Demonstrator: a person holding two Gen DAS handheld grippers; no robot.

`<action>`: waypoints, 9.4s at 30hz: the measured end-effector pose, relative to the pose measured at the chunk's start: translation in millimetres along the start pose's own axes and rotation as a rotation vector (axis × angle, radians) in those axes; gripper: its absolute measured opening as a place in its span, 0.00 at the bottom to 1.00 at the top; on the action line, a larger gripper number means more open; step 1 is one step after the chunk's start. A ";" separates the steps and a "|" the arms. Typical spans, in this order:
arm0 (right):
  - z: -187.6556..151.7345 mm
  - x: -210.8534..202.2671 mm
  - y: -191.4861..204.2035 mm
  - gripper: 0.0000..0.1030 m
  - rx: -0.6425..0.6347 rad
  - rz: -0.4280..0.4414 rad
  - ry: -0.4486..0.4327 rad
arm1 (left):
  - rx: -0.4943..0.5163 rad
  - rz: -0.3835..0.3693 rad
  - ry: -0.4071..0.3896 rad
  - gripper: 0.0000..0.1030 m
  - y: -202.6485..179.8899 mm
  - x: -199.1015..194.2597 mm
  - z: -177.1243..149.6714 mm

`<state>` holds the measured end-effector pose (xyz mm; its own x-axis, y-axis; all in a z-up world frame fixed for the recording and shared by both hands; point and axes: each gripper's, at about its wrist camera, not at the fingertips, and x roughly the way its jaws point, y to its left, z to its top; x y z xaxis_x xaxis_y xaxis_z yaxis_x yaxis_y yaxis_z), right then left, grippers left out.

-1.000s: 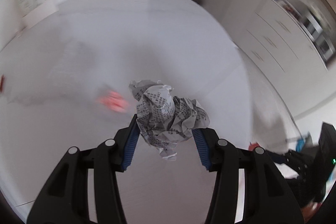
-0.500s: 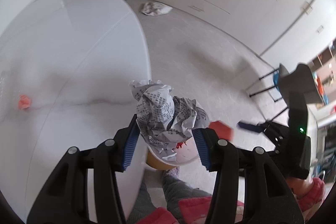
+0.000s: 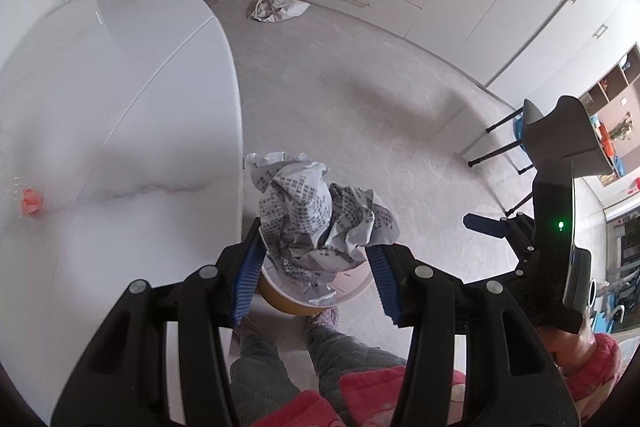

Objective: Collect trash

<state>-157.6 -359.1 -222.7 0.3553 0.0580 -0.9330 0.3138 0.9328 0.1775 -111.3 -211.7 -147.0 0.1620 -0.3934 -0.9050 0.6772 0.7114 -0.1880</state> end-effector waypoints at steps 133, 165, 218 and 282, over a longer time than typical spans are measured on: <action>146.2 91.1 380.4 0.30 -0.713 0.271 0.048 | -0.556 0.338 -0.115 0.57 388.4 -76.6 -71.7; 15.4 -14.9 34.8 0.68 -0.101 0.081 -0.049 | -0.018 0.057 0.008 0.58 42.1 -2.6 -2.2; 39.0 -30.4 34.3 0.98 -0.097 -0.036 -0.056 | -0.085 0.163 -0.158 0.92 73.0 -51.6 8.3; 154.7 -261.6 263.8 0.98 -0.420 0.164 -0.631 | -0.511 0.639 -0.658 0.92 179.2 -338.2 0.4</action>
<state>-31.5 -183.2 116.6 0.8423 0.1106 -0.5276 -0.1012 0.9938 0.0468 -44.4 48.5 125.5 0.8443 0.0124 -0.5357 -0.0310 0.9992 -0.0257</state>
